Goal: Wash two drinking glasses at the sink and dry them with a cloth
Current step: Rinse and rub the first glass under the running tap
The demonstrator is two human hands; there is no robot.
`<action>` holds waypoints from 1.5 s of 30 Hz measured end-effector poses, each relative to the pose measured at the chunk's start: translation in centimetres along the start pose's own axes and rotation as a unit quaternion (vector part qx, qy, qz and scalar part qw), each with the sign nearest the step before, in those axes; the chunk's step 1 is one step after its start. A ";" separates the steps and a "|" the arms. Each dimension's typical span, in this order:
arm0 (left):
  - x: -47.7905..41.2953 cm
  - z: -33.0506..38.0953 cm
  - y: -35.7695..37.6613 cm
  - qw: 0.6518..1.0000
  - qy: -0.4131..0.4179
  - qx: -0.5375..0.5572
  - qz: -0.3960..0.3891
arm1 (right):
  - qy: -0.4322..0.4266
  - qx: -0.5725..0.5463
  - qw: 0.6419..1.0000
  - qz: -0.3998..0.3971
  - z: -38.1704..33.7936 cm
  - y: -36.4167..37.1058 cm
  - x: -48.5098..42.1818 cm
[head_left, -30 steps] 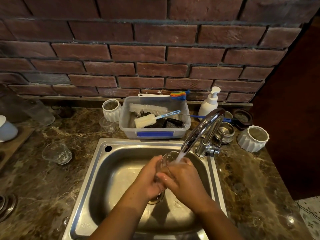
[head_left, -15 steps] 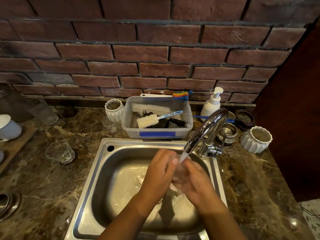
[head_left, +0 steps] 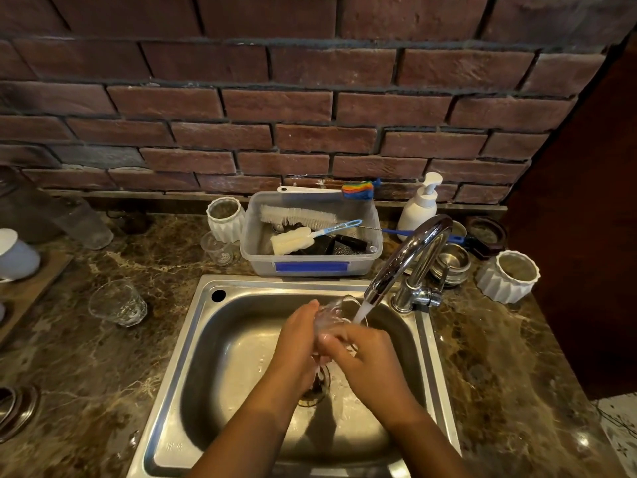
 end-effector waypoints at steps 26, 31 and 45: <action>3.4 -1.5 3.3 0.945 -0.146 0.026 -0.293 | 0.120 -0.093 0.988 0.013 0.5 -3.1 -3.1; 2.3 -3.0 2.7 0.958 -0.138 0.168 -0.184 | 0.121 0.006 0.980 0.156 1.0 -1.5 -2.7; 2.4 -3.2 1.5 0.957 -0.142 0.161 -0.194 | 0.214 -0.206 0.950 0.100 4.5 -0.5 -3.3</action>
Point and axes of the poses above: each hand's wrist, its own x-axis away from the middle knuckle, its own y-axis out of the palm, z = x × y, the point moved 5 cm from there along -x, towards the middle knuckle
